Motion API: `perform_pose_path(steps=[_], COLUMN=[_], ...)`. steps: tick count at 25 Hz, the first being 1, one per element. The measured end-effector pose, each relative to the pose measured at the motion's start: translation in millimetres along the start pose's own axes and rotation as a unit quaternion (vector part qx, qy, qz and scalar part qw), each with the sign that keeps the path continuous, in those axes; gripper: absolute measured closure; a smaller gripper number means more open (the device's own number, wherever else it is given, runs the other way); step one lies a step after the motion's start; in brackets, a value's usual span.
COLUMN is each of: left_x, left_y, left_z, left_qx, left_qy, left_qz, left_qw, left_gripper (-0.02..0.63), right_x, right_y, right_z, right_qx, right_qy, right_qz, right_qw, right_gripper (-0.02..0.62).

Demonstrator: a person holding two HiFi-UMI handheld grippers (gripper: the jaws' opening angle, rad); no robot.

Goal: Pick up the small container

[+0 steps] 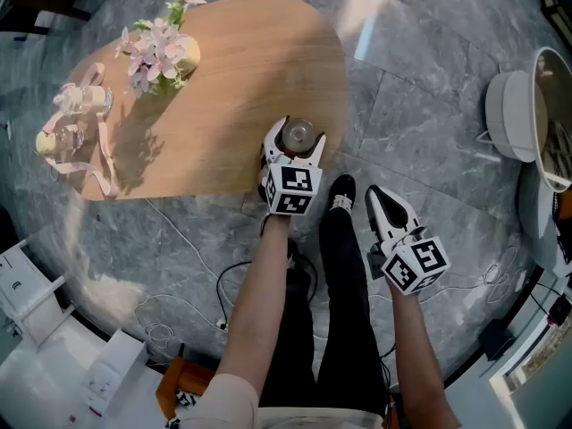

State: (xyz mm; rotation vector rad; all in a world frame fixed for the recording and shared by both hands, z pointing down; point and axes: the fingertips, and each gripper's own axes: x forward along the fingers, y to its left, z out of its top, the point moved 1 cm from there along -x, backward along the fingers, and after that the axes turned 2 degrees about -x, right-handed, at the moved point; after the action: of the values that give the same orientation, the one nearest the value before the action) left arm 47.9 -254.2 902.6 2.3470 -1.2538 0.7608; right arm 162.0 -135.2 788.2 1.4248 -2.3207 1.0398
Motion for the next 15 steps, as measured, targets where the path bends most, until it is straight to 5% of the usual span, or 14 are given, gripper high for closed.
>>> perform_pose_path(steps=[7, 15], left_x=[-43.2, -102.7], left_y=[-10.9, -14.6], left_z=[14.3, 70.2], left_qx=[-0.016, -0.029], left_qy=[0.007, 0.005], left_qz=[-0.012, -0.018], left_qw=[0.9998, 0.9994], left_gripper=[0.273, 0.273], right_x=[-15.9, -28.9], right_y=[18.0, 81.0], right_z=[16.0, 78.7], right_qx=[-0.006, -0.045], right_qy=[0.003, -0.029], right_qz=[-0.011, -0.005], right_qw=[1.000, 0.999], right_gripper=[0.526, 0.526])
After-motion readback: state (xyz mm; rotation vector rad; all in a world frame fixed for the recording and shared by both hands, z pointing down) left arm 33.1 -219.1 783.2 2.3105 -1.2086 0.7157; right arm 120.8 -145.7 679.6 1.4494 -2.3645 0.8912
